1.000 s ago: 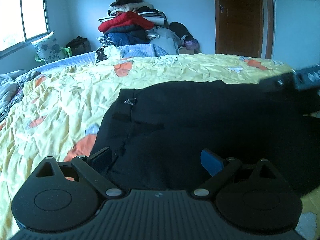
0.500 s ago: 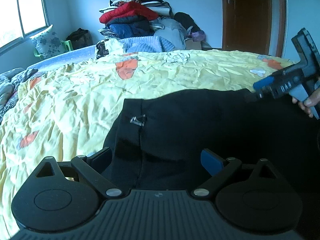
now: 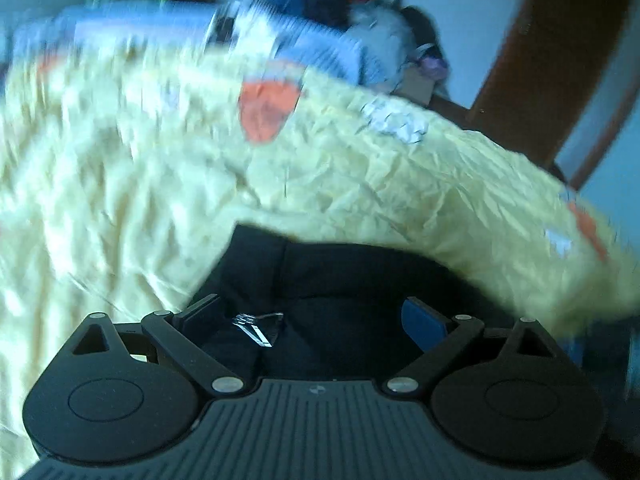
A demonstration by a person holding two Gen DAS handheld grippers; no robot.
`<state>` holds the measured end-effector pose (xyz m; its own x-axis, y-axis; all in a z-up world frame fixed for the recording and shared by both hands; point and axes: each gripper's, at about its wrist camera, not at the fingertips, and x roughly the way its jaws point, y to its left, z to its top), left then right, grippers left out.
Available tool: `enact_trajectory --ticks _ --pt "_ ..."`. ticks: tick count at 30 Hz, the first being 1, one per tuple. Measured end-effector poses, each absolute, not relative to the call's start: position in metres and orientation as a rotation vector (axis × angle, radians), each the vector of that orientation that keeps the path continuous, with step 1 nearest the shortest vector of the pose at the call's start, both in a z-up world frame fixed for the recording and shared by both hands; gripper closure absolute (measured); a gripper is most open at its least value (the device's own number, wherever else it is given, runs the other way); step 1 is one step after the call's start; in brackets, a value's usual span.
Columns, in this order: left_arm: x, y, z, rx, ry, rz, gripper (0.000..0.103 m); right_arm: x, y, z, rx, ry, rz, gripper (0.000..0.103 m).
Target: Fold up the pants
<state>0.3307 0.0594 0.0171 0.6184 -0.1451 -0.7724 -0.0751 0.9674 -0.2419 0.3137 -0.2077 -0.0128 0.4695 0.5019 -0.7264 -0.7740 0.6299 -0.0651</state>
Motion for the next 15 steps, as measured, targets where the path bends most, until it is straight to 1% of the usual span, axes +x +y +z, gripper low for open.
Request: enact_trajectory --ticks 3,5,11,12,13,14,15 --pt "0.354 0.074 0.005 -0.456 0.995 -0.081 0.006 0.264 -0.193 -0.008 -0.598 0.623 0.792 0.098" --pt "0.363 0.077 0.003 -0.486 1.001 -0.071 0.006 0.238 -0.185 -0.008 -0.714 0.559 0.776 0.098" --pt "0.384 0.082 -0.006 -0.576 1.069 -0.061 0.005 0.209 -0.173 -0.013 -0.841 0.462 0.752 0.098" --pt "0.386 0.083 -0.005 -0.592 1.071 -0.073 0.010 0.207 -0.172 -0.014 -0.852 0.447 0.744 0.098" --pt "0.385 0.084 -0.004 -0.602 1.069 -0.083 0.016 0.205 -0.171 -0.014 -0.859 0.437 0.736 0.098" --pt "0.382 0.085 -0.002 -0.605 1.066 -0.087 0.046 0.204 -0.172 -0.014 -0.851 0.435 0.728 0.098" --pt "0.382 0.085 -0.003 -0.613 1.081 -0.105 0.079 0.204 -0.173 -0.013 -0.843 0.430 0.718 0.098"
